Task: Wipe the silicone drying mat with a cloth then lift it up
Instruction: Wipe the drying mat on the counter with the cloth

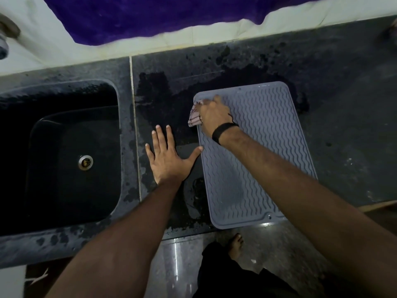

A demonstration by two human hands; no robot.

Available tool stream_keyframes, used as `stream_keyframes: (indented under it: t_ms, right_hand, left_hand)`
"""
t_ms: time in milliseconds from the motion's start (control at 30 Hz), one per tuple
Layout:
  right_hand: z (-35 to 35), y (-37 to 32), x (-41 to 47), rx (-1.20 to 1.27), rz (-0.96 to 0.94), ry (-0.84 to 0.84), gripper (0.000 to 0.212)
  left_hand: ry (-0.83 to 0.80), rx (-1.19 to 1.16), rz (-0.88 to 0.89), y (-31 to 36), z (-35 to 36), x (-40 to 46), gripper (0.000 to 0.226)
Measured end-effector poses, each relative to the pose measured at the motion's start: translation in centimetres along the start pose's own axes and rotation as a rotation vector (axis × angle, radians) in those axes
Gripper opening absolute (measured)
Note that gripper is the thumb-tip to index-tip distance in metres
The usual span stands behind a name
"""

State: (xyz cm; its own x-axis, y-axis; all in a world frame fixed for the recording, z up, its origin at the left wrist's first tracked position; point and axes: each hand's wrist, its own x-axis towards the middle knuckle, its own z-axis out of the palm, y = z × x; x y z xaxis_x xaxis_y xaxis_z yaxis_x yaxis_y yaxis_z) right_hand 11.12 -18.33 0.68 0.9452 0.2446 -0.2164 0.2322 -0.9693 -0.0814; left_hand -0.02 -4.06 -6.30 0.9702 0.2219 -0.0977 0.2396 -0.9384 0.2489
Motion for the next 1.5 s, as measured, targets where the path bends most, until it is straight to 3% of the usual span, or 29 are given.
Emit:
stream_keyframes:
  t_ms: [267,367,700,867,1000,1333,1500]
  right_hand:
    - [-2.3,0.9,1.4,-0.007,0.076,0.077,0.034]
    - [-2.2,0.3,2.7,-0.024,0.112,0.024,0.03]
    - [0.4,-0.3,-2.7,-0.061,-0.085,0.051,0.049]
    - [-1.9,0.4,0.3,0.005,-0.031,0.125,0.048]
    - [-1.3,-0.1,1.8,-0.065,-0.004,0.041,0.045]
    - [2.4,0.8,-6.9,-0.032,-0.107,0.056,0.056]
    - [0.2,1.3,-4.4,0.034,-0.064,0.146,0.051]
  left_hand:
    - [-0.03,-0.004,-0.018,0.1,-0.1,0.1,0.124]
    - [-0.025,-0.002,-0.013,0.1,-0.1,0.1,0.124]
    - [-0.024,0.023,-0.011,-0.1,0.2,0.1,0.12]
    - [-0.048,0.032,-0.023,0.1,0.0,0.2,0.123]
    - [-0.04,0.04,-0.02,0.1,-0.1,0.2,0.123]
    - [-0.014,0.045,-0.006,-0.1,0.2,0.1,0.122]
    - [-0.034,0.042,-0.016,0.1,0.1,0.2,0.121]
